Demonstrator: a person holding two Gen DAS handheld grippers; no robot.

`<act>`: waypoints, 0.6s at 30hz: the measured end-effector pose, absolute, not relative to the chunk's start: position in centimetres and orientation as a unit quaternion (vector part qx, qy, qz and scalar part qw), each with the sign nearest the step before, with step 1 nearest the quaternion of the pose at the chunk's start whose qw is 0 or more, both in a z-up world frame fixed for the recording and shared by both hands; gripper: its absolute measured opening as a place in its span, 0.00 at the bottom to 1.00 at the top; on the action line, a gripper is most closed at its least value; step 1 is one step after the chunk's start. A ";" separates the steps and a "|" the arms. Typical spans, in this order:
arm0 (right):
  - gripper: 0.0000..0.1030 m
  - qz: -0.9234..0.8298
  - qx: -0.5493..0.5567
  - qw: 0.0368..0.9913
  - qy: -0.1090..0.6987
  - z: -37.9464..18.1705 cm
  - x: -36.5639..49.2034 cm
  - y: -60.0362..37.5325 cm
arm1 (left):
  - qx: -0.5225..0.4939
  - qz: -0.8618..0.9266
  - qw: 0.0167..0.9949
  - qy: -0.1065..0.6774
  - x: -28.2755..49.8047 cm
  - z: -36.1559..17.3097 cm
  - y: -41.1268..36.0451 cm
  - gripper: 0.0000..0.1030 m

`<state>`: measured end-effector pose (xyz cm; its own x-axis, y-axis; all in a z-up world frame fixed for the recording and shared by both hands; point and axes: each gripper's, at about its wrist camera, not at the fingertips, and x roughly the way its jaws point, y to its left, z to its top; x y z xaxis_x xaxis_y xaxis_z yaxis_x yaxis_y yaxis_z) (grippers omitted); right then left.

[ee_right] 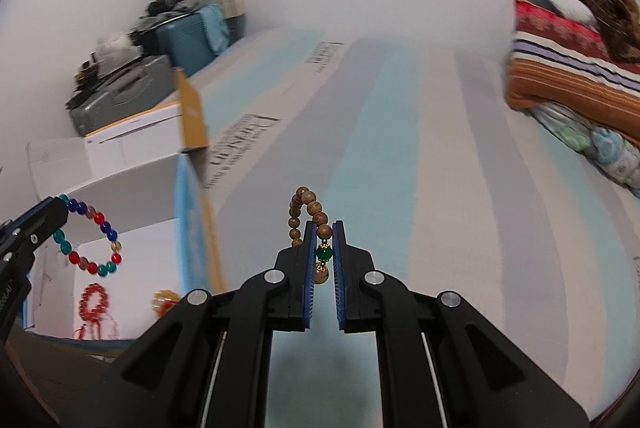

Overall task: Organize jewelry
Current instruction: 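Carry both held bracelets over the white cardboard box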

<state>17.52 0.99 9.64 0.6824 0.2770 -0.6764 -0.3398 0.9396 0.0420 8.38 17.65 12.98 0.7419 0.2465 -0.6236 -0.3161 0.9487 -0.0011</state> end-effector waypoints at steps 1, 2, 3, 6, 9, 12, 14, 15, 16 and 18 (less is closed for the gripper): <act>0.07 0.178 -0.046 0.915 0.359 9.7 17.3 2.1 | -0.057 0.159 0.930 0.327 7.9 12.7 18.6 0.09; 0.07 0.186 -0.048 0.914 0.357 9.7 17.1 3.0 | -0.062 0.166 0.927 0.330 7.4 12.4 19.6 0.09; 0.07 0.195 -0.050 0.912 0.356 9.7 16.9 4.0 | -0.067 0.173 0.925 0.333 7.0 12.1 20.6 0.09; 0.07 0.222 -0.061 0.906 0.356 9.6 16.1 7.2 | -0.081 0.193 0.917 0.341 5.9 11.1 23.4 0.09; 0.07 0.249 -0.076 0.895 0.362 9.0 15.4 10.4 | -0.096 0.212 0.909 0.346 4.6 10.3 26.0 0.09; 0.07 0.269 -0.099 0.882 0.373 7.9 14.8 13.4 | -0.108 0.227 0.901 0.352 3.6 9.2 27.8 0.09; 0.07 0.276 -0.111 0.875 0.381 7.1 14.5 15.0 | -0.115 0.237 0.894 0.362 3.2 8.1 28.9 0.09; 0.07 0.280 -0.118 0.871 0.385 6.6 14.4 15.9 | -0.119 0.243 0.889 0.370 3.0 7.4 29.5 0.09; 0.07 0.282 -0.122 0.868 0.389 6.1 14.3 16.5 | -0.123 0.246 0.885 0.375 2.9 7.0 29.9 0.09; 0.07 0.286 -0.130 0.861 0.400 5.1 14.4 17.7 | -0.133 0.250 0.878 0.385 2.7 6.2 30.7 0.09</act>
<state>14.41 17.72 5.13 0.5159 0.3884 -0.7635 -0.5962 0.8028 0.0056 2.66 30.71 6.18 0.5780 0.3370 -0.7432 -0.5418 0.8395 -0.0408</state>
